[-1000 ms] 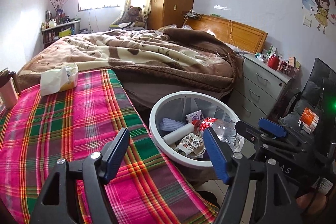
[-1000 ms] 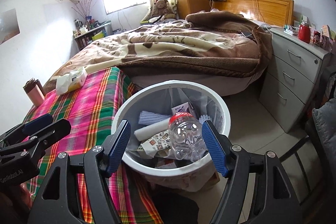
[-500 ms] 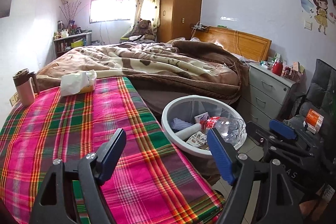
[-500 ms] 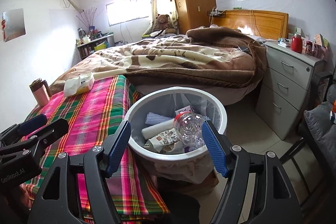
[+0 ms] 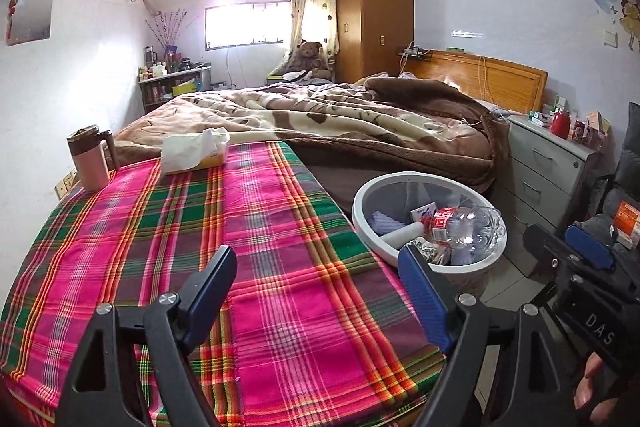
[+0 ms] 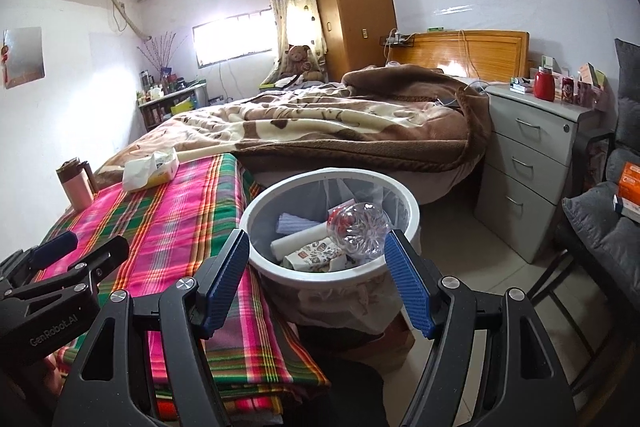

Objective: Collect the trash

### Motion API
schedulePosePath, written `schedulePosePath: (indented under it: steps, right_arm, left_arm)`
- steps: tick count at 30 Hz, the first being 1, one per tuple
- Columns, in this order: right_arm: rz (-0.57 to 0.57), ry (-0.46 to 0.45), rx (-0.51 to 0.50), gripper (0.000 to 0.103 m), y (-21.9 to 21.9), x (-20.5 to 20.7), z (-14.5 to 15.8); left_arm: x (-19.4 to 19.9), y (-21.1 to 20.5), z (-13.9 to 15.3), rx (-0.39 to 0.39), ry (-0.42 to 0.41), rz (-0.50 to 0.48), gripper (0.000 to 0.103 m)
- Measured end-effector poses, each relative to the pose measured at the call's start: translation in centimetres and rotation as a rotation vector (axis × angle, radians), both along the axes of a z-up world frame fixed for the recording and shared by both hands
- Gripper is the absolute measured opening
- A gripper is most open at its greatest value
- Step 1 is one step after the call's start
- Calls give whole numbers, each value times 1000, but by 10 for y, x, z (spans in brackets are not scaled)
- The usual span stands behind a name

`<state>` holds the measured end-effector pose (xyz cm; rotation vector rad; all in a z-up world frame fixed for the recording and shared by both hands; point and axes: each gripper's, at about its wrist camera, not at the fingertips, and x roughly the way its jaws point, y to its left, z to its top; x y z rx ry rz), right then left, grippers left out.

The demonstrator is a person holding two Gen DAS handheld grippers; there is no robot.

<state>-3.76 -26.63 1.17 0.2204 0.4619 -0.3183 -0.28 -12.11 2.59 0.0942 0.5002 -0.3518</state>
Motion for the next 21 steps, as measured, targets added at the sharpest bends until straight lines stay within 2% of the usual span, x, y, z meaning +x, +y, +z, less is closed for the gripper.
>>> schedulePosePath:
  steps: [5,21]
  right_arm:
    - [5,8,-11,72,5,0,-3]
    - [3,12,6,72,7,-4,-3]
  left_arm:
    - [-4,2,-2,14,-10,26,84]
    - [-9,-2,0,15,-16,9,84]
